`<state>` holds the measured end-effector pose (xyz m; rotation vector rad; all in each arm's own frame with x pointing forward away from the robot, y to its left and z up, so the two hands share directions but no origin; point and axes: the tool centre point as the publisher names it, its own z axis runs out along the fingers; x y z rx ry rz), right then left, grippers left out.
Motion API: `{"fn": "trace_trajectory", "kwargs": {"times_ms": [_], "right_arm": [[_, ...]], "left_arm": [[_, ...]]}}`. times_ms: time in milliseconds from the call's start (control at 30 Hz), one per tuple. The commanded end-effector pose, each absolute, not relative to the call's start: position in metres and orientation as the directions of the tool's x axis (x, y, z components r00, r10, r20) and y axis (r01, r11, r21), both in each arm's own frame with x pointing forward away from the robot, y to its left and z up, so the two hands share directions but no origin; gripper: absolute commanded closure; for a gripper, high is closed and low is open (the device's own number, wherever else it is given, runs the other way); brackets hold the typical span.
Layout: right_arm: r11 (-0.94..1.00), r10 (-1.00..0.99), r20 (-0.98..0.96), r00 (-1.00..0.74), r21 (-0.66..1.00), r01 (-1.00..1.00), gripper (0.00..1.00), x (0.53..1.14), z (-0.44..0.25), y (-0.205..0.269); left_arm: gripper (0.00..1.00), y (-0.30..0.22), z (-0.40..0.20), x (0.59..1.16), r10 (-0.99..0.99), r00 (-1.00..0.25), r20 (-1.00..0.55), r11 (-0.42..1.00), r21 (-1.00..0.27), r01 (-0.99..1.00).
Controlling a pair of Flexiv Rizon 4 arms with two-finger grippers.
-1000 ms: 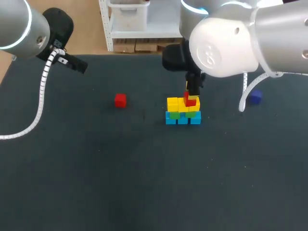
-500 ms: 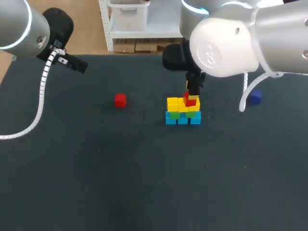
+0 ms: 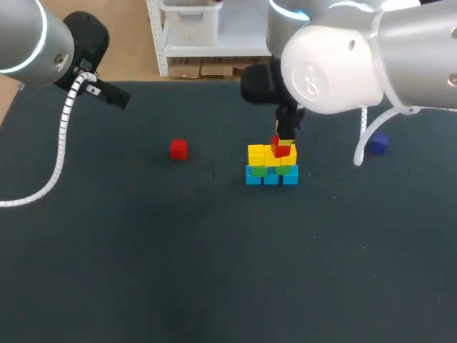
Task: Place the blue cubes, place green cubes on the blue cubes, place the yellow cubes on the green cubes, then place the red cubes on the yellow cubes, and place purple cube on the red cubes.
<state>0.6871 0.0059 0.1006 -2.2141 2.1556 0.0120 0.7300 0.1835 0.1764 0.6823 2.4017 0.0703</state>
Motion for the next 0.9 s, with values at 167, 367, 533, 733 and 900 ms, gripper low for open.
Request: {"fn": "trace_trajectory", "kwargs": {"times_ms": [167, 367, 533, 733, 900], "right_arm": [[0.005, -0.997, -0.073, 0.000, -0.071, -0.997, 0.51, 0.688, 0.109, 0.000], [0.165, -0.954, -0.277, -0.114, -0.171, -0.971, 0.00, 0.699, 0.138, -0.031], [0.305, -0.897, -0.393, -0.203, -0.219, -0.927, 0.00, 0.710, 0.151, -0.065], [0.417, -0.829, -0.504, -0.242, -0.267, -0.869, 0.00, 0.717, 0.168, -0.088], [0.470, -0.796, -0.550, -0.253, -0.297, -0.831, 0.00, 0.723, 0.178, -0.106]], "left_arm": [[0.00, 0.185, 0.176, 0.731, 0.491, -0.664, -0.564, 0.863, 0.210, 0.459], [0.00, 0.185, 0.176, 0.731, 0.491, -0.664, -0.564, 0.863, 0.210, 0.459], [0.00, 0.185, 0.176, 0.731, 0.491, -0.664, -0.564, 0.863, 0.210, 0.459], [0.00, 0.185, 0.176, 0.731, 0.491, -0.664, -0.564, 0.863, 0.210, 0.459], [0.00, 0.185, 0.176, 0.731, 0.491, -0.664, -0.564, 0.863, 0.210, 0.459]]}}
